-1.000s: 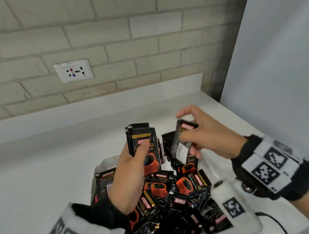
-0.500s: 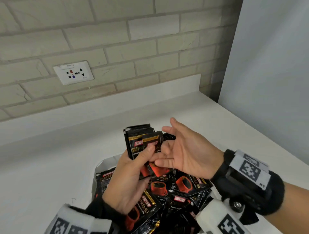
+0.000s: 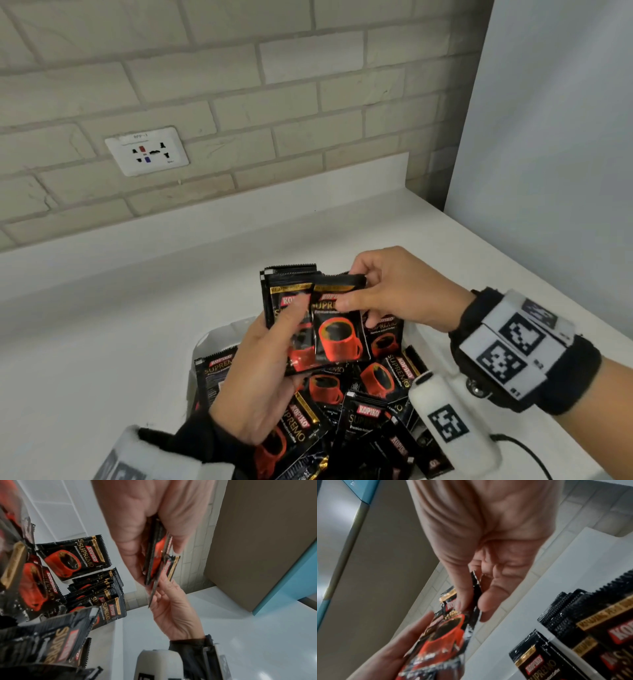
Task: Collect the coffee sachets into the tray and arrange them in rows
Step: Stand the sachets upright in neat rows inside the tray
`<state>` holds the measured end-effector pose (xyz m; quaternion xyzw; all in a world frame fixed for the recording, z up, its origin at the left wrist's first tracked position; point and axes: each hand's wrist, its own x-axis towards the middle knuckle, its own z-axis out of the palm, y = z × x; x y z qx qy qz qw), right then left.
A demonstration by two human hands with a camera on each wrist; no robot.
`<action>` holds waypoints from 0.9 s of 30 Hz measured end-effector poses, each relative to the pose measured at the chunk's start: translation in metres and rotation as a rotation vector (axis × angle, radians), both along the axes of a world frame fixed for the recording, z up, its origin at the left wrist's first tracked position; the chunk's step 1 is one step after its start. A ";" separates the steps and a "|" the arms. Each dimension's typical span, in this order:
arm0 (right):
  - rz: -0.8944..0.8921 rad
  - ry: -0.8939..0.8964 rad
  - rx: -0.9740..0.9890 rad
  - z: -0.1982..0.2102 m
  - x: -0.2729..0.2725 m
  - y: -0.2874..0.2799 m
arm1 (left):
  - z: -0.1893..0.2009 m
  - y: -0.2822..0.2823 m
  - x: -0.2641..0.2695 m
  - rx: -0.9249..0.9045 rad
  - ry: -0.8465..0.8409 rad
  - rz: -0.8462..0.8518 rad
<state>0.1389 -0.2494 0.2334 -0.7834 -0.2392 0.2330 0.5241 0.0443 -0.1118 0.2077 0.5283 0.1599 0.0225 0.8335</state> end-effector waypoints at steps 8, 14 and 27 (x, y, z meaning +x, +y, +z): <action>0.045 0.192 0.192 0.002 0.002 -0.006 | -0.001 0.012 0.000 0.056 -0.018 0.055; 0.127 0.176 0.103 -0.005 -0.004 0.007 | -0.002 0.005 -0.002 0.091 -0.060 0.073; -0.049 0.263 0.092 -0.011 0.004 0.007 | -0.004 0.007 -0.002 0.197 -0.114 0.043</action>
